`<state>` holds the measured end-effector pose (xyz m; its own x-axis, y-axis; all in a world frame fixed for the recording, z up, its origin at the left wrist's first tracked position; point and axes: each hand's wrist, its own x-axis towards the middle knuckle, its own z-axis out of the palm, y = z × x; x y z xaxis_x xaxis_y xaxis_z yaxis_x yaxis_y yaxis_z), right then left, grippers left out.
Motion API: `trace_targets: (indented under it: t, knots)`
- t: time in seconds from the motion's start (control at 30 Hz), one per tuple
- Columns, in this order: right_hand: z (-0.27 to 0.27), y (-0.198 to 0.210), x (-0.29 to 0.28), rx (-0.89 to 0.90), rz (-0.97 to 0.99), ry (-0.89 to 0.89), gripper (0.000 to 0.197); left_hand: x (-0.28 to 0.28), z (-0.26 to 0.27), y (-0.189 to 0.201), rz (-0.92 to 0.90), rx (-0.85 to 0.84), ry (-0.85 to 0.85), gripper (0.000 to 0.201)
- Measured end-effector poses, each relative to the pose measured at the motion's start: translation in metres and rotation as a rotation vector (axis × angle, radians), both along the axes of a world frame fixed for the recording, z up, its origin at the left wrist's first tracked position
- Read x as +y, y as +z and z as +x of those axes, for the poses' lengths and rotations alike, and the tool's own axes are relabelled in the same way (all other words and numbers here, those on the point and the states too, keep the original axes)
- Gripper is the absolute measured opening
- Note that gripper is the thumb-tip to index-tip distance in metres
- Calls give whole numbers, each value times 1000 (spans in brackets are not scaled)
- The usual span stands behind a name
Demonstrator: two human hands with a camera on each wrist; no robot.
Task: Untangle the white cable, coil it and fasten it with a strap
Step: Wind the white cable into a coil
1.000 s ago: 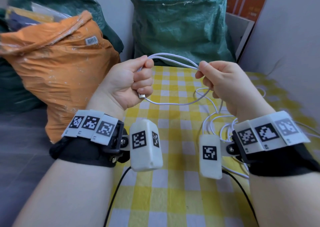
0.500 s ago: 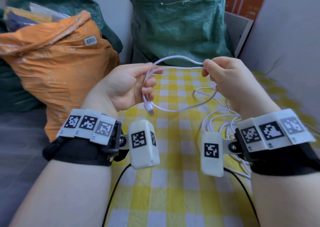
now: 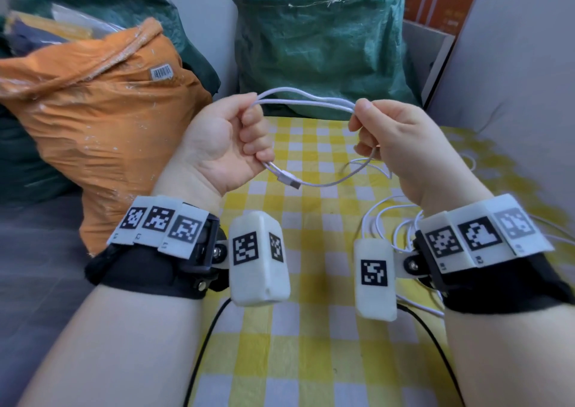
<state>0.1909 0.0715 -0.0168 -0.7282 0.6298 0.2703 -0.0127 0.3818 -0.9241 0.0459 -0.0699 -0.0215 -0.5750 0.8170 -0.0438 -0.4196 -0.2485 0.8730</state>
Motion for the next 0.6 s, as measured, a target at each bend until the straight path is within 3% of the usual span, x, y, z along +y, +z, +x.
trace_targets:
  t: [0.2, 0.37, 0.53, 0.6]
  knots:
    - [-1, 1, -2, 18, -129, 25, 34, 1, -1, -1, 197, -144, -11, 46]
    - [-3, 0, -1, 39, -155, -98, 32, -1, -3, -5, 431, -265, -241, 33]
    - [-4, 3, 1, 109, -240, -153, 33, -7, 1, -6, 459, -230, -283, 19]
    - [-5, 3, 1, 127, -251, -169, 33, -9, 3, -7, 473, -222, -344, 22]
